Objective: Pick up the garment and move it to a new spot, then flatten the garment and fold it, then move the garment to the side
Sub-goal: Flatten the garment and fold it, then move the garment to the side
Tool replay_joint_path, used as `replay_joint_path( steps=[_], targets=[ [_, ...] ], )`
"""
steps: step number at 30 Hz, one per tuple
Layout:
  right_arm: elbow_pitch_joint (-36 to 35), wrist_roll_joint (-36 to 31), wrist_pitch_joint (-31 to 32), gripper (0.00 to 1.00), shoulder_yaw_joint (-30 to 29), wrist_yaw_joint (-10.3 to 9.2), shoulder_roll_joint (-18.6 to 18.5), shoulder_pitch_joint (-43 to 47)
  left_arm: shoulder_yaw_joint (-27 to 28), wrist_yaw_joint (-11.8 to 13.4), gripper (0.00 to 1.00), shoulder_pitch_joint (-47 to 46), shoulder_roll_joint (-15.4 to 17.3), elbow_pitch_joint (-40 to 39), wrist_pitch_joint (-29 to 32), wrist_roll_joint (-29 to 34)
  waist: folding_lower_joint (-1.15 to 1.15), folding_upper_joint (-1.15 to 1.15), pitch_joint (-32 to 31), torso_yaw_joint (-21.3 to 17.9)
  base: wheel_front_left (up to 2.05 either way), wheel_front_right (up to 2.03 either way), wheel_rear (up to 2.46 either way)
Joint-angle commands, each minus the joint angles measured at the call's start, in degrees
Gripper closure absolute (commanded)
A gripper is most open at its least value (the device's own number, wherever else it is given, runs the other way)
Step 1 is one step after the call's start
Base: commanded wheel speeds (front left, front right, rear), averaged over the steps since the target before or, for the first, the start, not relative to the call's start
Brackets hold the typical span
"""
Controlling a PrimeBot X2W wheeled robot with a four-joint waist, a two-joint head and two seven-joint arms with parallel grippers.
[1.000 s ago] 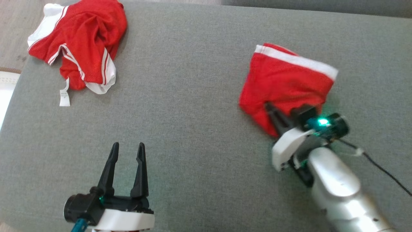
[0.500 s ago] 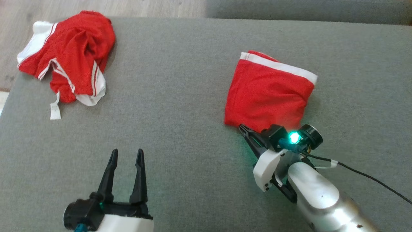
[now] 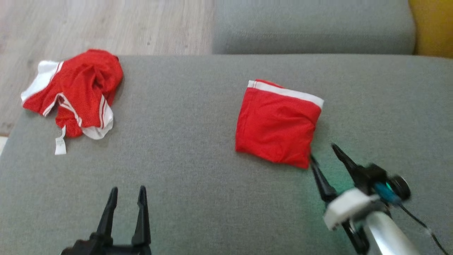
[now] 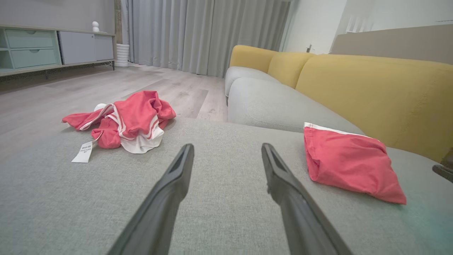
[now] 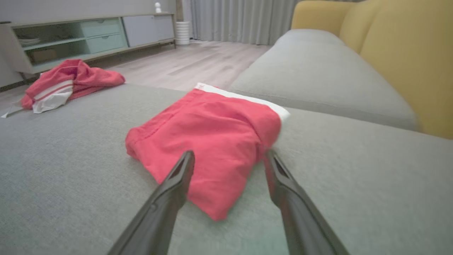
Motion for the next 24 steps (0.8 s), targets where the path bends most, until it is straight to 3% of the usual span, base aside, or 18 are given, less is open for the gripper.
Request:
replay_joint_path(
  steps=[1,9,19,24],
  targets=[
    [-3.5,-0.5,-1.1,0.00,-1.5,-0.04,0.0,1.4,2.6,-0.3,0.00,-0.3,-0.1,-1.2,-0.3,1.0,0.01,0.00,-1.7,-0.5,0.00,0.00,0.00],
    [-10.2,-2.3,-1.7,0.00,-15.2,-0.04,2.5,13.6,4.1,-1.6,0.00,1.2,-0.1,1.5,-0.3,2.8,0.01,0.00,-3.6,-1.3,0.00,0.00,0.00],
    [-10.0,-2.8,-1.8,0.00,-17.1,-0.04,4.4,15.2,4.5,-2.4,0.00,0.5,-0.1,4.8,-0.3,3.4,0.01,0.00,-3.0,-3.4,0.00,0.00,0.00],
    [-9.4,4.7,0.2,0.00,-15.6,-0.04,4.8,11.7,4.5,-2.5,0.00,0.0,-0.1,4.9,-0.3,3.2,0.01,0.00,-2.1,-3.3,0.00,0.00,0.00]
  ],
)
